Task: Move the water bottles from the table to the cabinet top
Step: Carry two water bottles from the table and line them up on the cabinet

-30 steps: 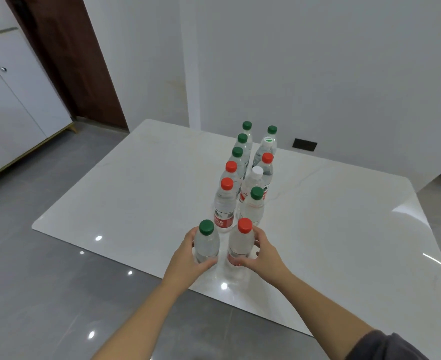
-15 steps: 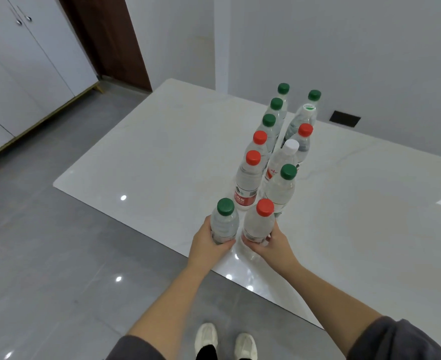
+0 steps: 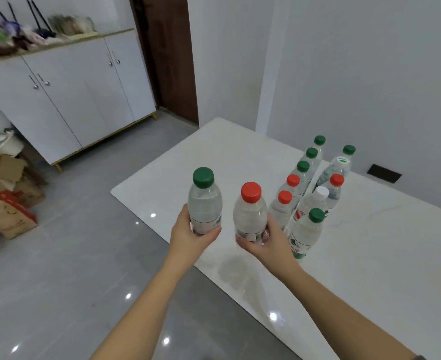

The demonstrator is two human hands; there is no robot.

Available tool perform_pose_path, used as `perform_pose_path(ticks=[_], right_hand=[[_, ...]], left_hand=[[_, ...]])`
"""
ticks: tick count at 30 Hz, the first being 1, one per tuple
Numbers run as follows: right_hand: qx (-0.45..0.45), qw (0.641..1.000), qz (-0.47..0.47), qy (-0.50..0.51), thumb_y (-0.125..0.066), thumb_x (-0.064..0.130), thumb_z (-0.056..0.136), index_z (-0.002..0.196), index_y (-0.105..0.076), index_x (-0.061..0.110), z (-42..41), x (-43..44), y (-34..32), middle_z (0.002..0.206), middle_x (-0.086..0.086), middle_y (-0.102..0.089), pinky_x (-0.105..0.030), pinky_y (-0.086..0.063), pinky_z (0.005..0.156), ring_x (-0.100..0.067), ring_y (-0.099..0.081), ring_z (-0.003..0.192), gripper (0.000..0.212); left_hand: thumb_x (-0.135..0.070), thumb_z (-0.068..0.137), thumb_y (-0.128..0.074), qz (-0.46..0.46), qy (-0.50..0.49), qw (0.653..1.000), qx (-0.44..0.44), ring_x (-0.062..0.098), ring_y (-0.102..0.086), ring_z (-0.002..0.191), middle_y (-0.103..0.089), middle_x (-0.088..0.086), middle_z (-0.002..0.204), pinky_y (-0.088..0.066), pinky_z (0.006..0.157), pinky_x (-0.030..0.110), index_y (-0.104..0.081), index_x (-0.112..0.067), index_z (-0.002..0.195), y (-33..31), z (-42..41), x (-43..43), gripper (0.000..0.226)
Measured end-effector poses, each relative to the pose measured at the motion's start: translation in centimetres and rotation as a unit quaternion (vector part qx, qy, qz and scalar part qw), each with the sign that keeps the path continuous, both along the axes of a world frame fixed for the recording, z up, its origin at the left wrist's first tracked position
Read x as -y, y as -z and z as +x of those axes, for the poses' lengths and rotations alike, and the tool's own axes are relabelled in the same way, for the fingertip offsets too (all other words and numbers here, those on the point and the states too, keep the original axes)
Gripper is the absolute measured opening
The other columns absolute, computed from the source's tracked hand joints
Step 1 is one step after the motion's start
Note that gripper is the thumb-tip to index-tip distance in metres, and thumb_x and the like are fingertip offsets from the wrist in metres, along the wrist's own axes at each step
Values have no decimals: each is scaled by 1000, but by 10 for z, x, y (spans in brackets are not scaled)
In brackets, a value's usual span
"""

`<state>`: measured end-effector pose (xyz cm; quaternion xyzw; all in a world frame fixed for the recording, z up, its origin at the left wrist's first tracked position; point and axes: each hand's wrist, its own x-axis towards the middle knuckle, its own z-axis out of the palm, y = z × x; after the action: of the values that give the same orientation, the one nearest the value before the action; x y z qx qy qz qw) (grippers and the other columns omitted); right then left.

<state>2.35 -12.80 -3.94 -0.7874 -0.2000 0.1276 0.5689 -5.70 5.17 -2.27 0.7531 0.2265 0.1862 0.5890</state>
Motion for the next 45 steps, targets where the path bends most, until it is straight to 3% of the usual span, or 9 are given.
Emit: perform_pose_path(ticks=[6,10,14,17,20,25,32,45], right_hand=[[28,997,57,-42,-81,20,76,112,-50,41,7,-75,-63,104,21,-63,-15,-52,75,4,-61,93,52],[38,994,84,-63,-81,17,76,104,-51,44,6,-140,-84,93,27,-63,-10,-49,72,5,-61,88,49],[40,991,111,-68,-82,20,76,111,-52,43,8,-200,-95,102,26,-64,-12,-51,76,3,-62,96,51],[37,989,121,-72,-82,22,76,113,-52,45,10,-260,-104,106,22,-64,-16,-54,80,0,-63,99,53],[34,989,127,-67,-82,23,76,121,-52,36,13,-310,-111,112,14,-64,-16,-55,80,-2,-64,100,56],[30,988,139,-60,-83,20,74,118,-55,36,20,-371,-109,105,18,-68,-14,-53,75,0,-66,95,54],[27,988,139,-67,-83,18,74,119,-55,31,55,-452,-103,106,17,-67,-11,-52,73,4,-65,94,54],[40,985,153,-65,-83,16,74,122,-55,27,163,-654,-110,109,15,-67,-10,-51,76,1,-66,97,56]], left_hand=[[-5,74,-80,10,-67,995,67,-17,-60,88,-63,-26,103,-45,69,3,-49,-42,106,-55,-24,-54,58],[-8,74,-81,-4,-102,991,82,-10,-64,89,-67,-28,96,-49,72,9,-50,-42,106,-64,-35,-110,56],[-10,73,-83,3,-130,988,78,-5,-66,90,-68,-30,93,-52,79,19,-51,-44,104,-69,-39,-162,56],[-11,73,-82,14,-135,988,75,-9,-65,85,-67,-32,89,-50,74,17,-50,-43,102,-83,-41,-218,55],[-14,72,-83,35,-137,987,75,-6,-65,85,-68,-29,90,-50,73,18,-52,-42,100,-94,-38,-270,50],[-16,71,-83,45,-145,985,84,-6,-65,85,-68,-28,90,-50,72,17,-54,-40,100,-102,-28,-331,48],[-16,71,-84,43,-168,981,87,-6,-65,86,-68,-21,97,-51,74,20,-54,-41,100,-94,-1,-408,49],[-14,72,-83,38,-175,980,90,-11,-63,88,-65,-34,94,-49,77,20,-52,-43,102,-100,110,-599,52]])
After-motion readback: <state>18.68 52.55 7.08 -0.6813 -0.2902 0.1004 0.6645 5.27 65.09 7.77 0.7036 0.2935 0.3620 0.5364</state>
